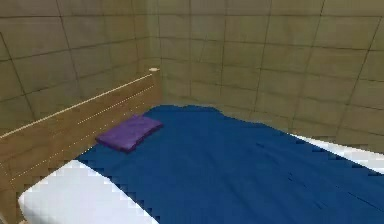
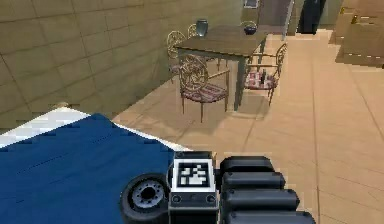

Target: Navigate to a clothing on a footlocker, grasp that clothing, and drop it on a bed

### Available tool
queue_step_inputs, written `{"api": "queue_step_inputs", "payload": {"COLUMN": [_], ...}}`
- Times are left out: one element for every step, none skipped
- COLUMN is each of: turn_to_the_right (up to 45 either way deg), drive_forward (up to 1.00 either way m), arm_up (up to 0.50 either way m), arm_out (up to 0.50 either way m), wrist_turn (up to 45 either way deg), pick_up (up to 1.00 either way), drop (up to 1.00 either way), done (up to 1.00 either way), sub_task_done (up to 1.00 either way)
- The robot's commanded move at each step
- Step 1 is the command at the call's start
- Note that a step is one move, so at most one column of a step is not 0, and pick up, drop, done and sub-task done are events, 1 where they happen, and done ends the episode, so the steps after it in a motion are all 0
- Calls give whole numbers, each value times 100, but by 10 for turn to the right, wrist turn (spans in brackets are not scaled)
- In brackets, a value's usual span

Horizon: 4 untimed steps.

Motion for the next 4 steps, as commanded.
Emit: {"api": "queue_step_inputs", "payload": {"turn_to_the_right": [-450, -450, -390, -450], "drive_forward": [0, 0, 0, 0], "arm_up": [0, 0, 0, 0], "arm_out": [0, 0, 0, 0], "wrist_turn": [0, 0, 0, 0], "pick_up": [0, 0, 0, 0], "drop": [0, 0, 0, 0], "done": [0, 0, 0, 0], "sub_task_done": [0, 0, 0, 0]}}
